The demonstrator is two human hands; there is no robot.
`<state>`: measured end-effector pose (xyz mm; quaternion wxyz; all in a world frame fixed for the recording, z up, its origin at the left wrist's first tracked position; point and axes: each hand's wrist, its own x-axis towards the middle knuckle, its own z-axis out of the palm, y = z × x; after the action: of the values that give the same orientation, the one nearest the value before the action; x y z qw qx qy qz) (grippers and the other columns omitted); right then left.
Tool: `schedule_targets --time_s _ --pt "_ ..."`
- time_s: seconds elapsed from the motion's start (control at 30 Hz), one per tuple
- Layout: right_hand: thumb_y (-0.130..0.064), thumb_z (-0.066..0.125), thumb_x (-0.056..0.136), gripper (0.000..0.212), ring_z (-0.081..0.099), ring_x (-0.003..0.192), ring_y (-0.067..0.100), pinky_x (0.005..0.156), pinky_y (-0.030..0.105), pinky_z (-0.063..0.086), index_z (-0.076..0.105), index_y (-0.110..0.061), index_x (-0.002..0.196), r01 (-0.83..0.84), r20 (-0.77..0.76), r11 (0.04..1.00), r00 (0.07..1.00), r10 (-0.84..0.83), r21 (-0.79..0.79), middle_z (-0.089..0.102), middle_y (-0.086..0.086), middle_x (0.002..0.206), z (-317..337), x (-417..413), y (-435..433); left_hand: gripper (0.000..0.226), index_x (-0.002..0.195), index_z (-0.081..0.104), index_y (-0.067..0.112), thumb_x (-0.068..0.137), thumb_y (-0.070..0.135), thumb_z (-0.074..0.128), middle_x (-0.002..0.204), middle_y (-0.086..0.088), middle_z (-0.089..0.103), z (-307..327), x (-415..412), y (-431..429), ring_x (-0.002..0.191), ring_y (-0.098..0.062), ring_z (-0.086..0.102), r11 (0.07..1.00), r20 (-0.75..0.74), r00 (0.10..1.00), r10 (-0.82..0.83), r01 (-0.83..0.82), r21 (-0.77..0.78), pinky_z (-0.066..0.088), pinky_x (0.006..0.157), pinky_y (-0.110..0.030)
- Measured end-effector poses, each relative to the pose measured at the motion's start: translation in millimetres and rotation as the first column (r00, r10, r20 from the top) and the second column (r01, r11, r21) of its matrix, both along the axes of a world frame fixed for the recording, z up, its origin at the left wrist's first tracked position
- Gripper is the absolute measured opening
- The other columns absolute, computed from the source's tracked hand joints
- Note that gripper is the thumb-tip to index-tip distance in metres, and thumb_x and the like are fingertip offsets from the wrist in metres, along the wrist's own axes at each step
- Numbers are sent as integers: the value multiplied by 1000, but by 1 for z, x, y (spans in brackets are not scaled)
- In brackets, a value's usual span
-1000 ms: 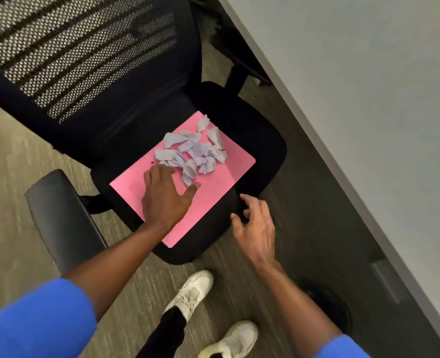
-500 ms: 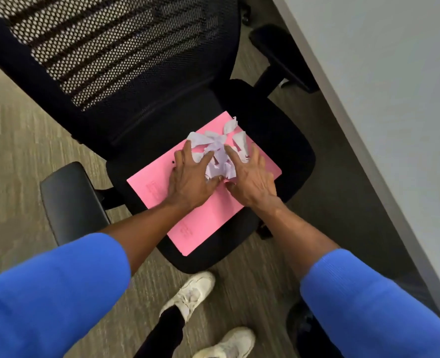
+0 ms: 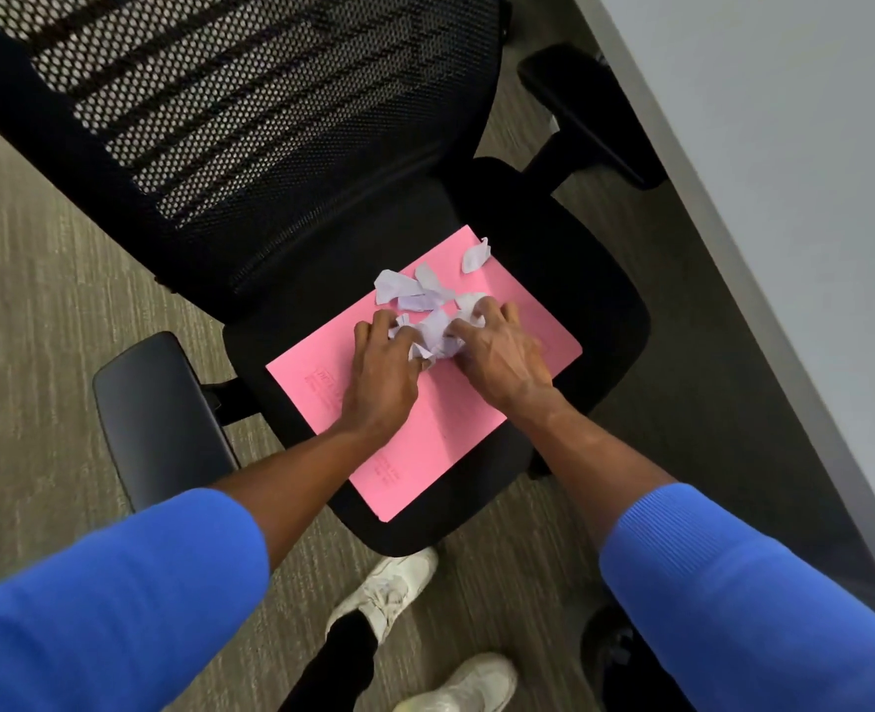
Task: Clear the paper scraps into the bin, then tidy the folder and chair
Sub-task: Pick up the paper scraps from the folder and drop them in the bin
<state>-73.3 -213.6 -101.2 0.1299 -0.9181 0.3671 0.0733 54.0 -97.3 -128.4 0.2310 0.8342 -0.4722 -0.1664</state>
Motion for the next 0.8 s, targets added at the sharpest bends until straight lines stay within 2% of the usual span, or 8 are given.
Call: schedule_targets --time_s 0.1,0.3,0.53,0.73,0.8 --pt "-26 58 104 25 52 109 32 71 39 41 70 -22 125 17 53 1000 998 -16 -22 56 9 127 -4 -4 4 25 122 72 8 97 9 71 140 -10 55 1 -2 1 119 -25 51 1000 -18 1000 22 -23 -13 51 92 -34" --pt "-12 61 99 24 57 99 34 75 40 46 76 -13 117 55 189 998 981 -49 -25 67 12 117 -7 -15 12 23 117 72 6 95 2 72 123 -8 63 4 -5 4 113 -25 55 996 -76 994 80 -82 -31 49 90 -34" --pt "-4 73 88 21 66 91 36 72 43 58 79 -7 108 122 369 993 923 -110 -8 72 14 105 -6 -33 24 18 110 74 6 92 1 73 115 -9 66 11 -8 15 109 -26 60 984 -134 979 157 -167 -69 37 85 -21" --pt "-3 76 85 19 71 93 34 70 44 62 81 -8 103 245 481 969 847 -224 20 73 11 101 5 -47 32 14 106 75 11 93 7 75 110 -4 65 23 -6 19 107 -27 64 964 -198 958 208 -235 -127 50 88 -32" --pt "-3 75 85 20 71 92 33 69 43 62 81 -9 103 287 509 957 820 -262 31 73 9 99 8 -52 34 13 105 75 14 92 9 76 109 -2 64 27 -7 19 107 -28 65 954 -230 947 222 -260 -152 56 91 -40"
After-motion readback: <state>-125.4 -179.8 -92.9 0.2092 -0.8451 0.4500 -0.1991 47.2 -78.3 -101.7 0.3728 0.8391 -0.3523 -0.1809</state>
